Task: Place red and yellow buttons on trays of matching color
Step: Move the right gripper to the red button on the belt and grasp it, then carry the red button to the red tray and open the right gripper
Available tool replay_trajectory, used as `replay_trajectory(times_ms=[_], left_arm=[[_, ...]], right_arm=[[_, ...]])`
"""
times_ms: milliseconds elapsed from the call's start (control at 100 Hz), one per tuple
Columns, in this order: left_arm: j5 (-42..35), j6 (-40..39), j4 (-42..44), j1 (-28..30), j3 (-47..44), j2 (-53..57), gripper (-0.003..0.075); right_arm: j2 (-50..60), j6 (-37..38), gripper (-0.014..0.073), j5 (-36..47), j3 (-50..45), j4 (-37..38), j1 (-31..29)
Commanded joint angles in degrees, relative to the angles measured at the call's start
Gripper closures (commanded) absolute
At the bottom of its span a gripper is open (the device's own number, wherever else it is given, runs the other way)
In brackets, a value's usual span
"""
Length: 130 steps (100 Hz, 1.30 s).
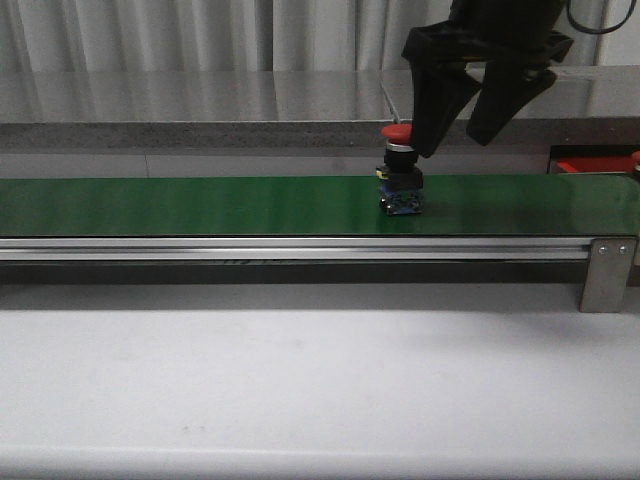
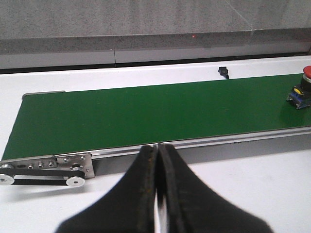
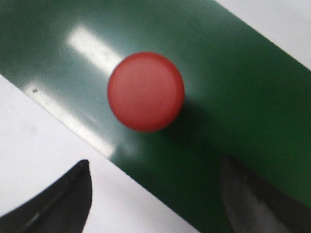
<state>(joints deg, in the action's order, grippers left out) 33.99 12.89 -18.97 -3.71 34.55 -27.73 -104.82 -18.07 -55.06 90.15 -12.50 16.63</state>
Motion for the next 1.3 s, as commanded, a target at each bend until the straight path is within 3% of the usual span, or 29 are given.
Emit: replay_trajectory(times_ms=[0, 230, 300, 490, 630, 900, 1040, 1290], left_arm=[[-3.7, -0.1, -0.8, -0.3, 1.4, -0.3, 0.0741], [-3.7, -0.1, -0.8, -0.3, 1.4, -0.3, 0.0741], [-3.7, -0.1, -0.8, -0.3, 1.4, -0.3, 0.0741], [-3.7, -0.1, -0.8, -0.3, 1.4, -0.3, 0.0741], [-3.7, -0.1, -0.8, -0.3, 1.4, -0.3, 0.0741], [-3.7, -0.1, -0.8, -0.3, 1.4, -0.3, 0.0741], [-3.7, -0.1, -0.8, -0.3, 1.4, -0.3, 0.0741], [-3.7, -0.1, -0.8, -0.3, 1.4, -0.3, 0.0741]], right_arm=[[1.2, -1.1, 0.0050, 2.9, 2.8, -0.9, 0.0], [-0.2, -1.3, 0.0055, 8.2, 2.9, -1.0, 0.0], [-0.2, -1.3, 0.0093, 9.5, 2.9, -1.4, 0.0], [-0.2, -1.3, 0.0418, 10.4, 2.9, -1.5, 0.0], [0.3, -0.1, 0.0546, 10.9, 2.9, -1.1, 0.0], [5.4, 18.8, 0.0555, 11.2, 2.6, 13.5, -1.9], [7.3, 20.6, 0.0555, 9.2, 2.6, 15.9, -5.9], [8.0, 20.6, 0.0555, 7.2, 2.6, 15.9, -18.7]])
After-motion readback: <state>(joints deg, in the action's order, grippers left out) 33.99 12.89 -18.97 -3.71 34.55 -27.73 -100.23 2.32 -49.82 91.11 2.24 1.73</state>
